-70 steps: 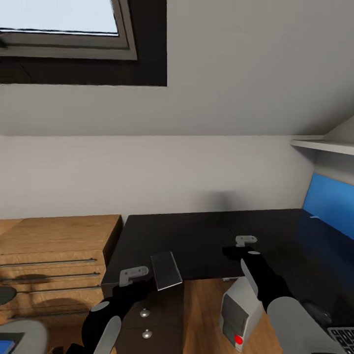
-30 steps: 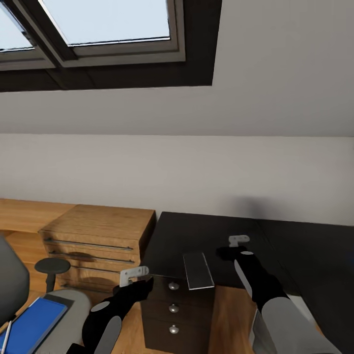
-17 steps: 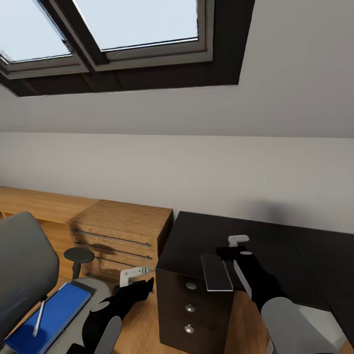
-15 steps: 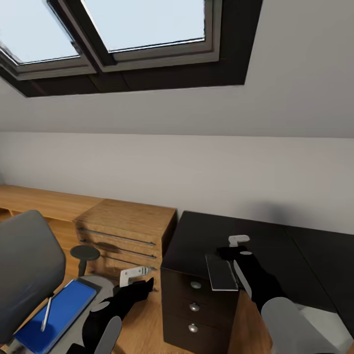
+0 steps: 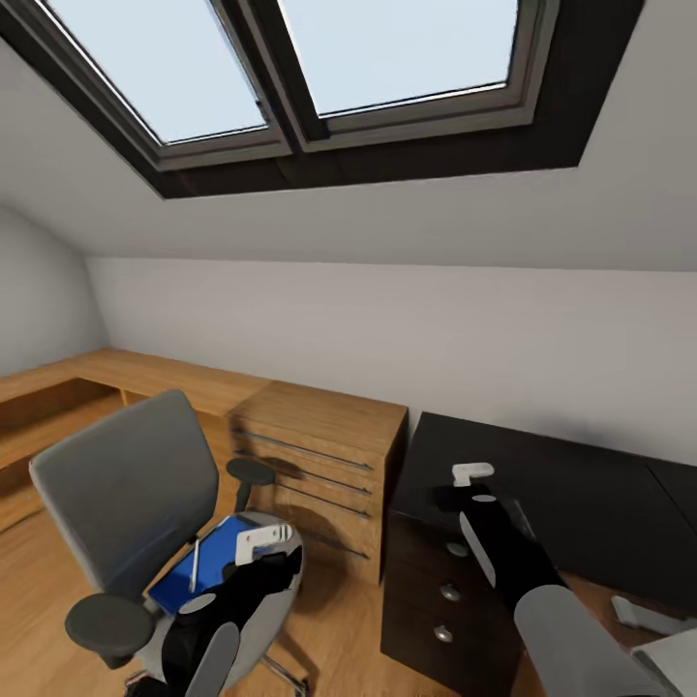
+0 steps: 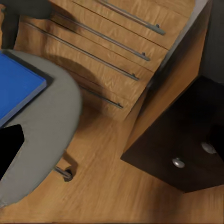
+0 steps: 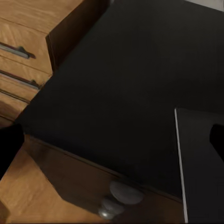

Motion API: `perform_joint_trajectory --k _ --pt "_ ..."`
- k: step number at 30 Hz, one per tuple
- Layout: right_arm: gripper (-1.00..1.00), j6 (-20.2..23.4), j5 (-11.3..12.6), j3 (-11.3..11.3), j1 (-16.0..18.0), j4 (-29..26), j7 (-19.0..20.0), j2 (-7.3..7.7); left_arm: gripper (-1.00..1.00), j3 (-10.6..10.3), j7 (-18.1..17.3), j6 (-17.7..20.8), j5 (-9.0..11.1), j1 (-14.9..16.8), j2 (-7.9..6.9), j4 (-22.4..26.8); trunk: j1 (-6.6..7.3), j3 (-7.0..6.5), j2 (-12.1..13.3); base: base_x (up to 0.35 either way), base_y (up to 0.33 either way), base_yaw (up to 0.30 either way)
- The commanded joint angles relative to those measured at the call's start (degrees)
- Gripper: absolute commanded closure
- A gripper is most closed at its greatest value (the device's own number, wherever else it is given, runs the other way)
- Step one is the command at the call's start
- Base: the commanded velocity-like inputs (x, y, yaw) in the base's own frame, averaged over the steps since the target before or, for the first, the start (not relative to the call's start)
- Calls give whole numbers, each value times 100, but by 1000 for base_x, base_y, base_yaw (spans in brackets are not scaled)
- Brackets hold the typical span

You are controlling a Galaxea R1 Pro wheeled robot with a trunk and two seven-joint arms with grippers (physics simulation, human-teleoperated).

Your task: In the bedroom, organize the workspace by keeping the computer under the desk, ensuring the monitor is on the desk, placing the keyboard on the desk next to the monitor, placing the mouse on the desk next to the keyboard, moving the folder from the swivel chair onto the desk next to the mouse, stacking the notebook on top of the folder with the pen on top of the notebook, and positioning the swivel chair next to the desk.

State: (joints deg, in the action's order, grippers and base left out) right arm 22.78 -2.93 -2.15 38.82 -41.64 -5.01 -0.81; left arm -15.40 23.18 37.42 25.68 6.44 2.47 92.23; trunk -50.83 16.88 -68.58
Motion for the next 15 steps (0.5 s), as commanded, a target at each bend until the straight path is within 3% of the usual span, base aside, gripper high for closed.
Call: perform_joint_trajectory --k 1,6,15 --pt "-100 43 -29 -13 1 -11 -23 1 -100 -7 55 11 60 6 -1 5 1 7 -5 -168 274 278" --pt "-100 43 -32 -15 -4 -11 -26 -6 -100 -7 55 11 66 6 -1 2 1 7 -5 -161 275 200" --pt "-100 43 -41 -14 -4 -11 -27 1 -100 -7 55 11 68 6 7 3 1 7 -5 -201 248 34"
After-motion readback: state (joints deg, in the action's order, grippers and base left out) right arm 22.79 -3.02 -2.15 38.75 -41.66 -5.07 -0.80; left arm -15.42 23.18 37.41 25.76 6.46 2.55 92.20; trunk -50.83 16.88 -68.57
